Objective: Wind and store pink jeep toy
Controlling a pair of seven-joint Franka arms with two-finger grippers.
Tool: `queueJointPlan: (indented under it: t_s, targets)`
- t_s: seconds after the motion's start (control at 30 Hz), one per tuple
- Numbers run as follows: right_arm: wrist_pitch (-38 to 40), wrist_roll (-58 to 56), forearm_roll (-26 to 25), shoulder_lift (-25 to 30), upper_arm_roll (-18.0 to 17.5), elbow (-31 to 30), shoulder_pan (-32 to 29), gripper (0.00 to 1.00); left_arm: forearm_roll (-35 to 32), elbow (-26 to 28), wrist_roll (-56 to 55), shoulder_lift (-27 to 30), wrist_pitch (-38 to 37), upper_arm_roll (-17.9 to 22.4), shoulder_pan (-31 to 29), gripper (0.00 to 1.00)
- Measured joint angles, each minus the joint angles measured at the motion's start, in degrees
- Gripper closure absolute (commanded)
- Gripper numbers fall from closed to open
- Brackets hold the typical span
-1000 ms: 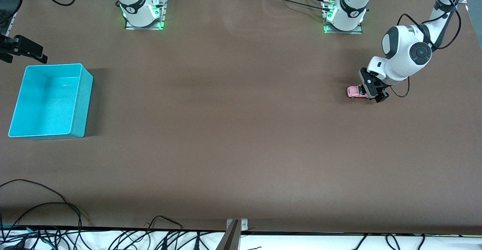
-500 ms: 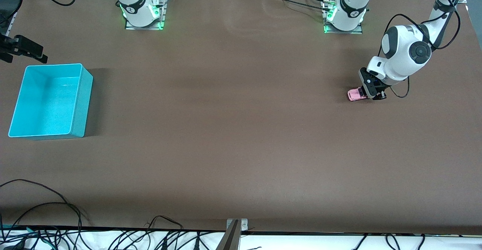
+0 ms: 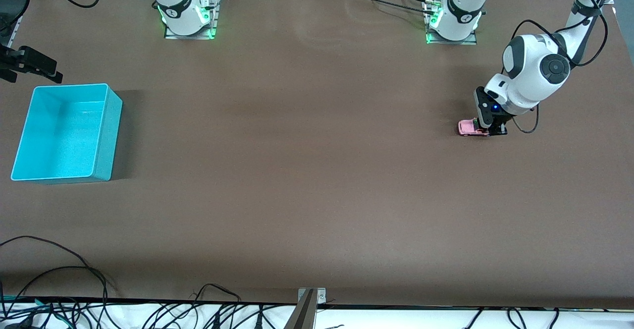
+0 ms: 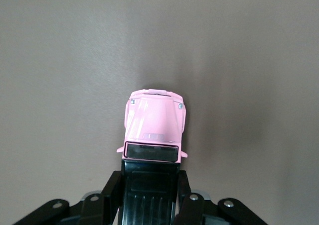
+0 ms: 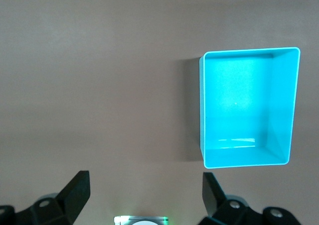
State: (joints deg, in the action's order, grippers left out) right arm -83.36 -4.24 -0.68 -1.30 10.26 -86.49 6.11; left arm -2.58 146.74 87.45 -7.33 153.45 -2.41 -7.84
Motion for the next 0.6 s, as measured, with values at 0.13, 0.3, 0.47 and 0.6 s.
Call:
queueJointPlan:
  t_s: [0.13, 0.3, 0.47, 0.6]
  targets:
    - [0.0, 0.0, 0.0, 0.0, 0.0, 0.0, 0.0, 0.0, 0.0, -0.3, 1.0, 0.0, 0.0, 0.0, 0.0, 1.0]
    - [0.0, 0.0, 0.0, 0.0, 0.0, 0.0, 0.0, 0.0, 0.0, -0.3, 1.0, -0.9, 0.5, 0.0, 0.0, 1.0]
    - [0.0, 0.0, 0.0, 0.0, 0.0, 0.0, 0.0, 0.0, 0.3, -0.3, 1.0, -2.3, 2.2, 0.2, 0.0, 1.0]
    - [0.0, 0.0, 0.0, 0.0, 0.0, 0.0, 0.0, 0.0, 3.3, -0.4, 1.0, -2.3, 2.4, 0.4, -0.1, 1.0]
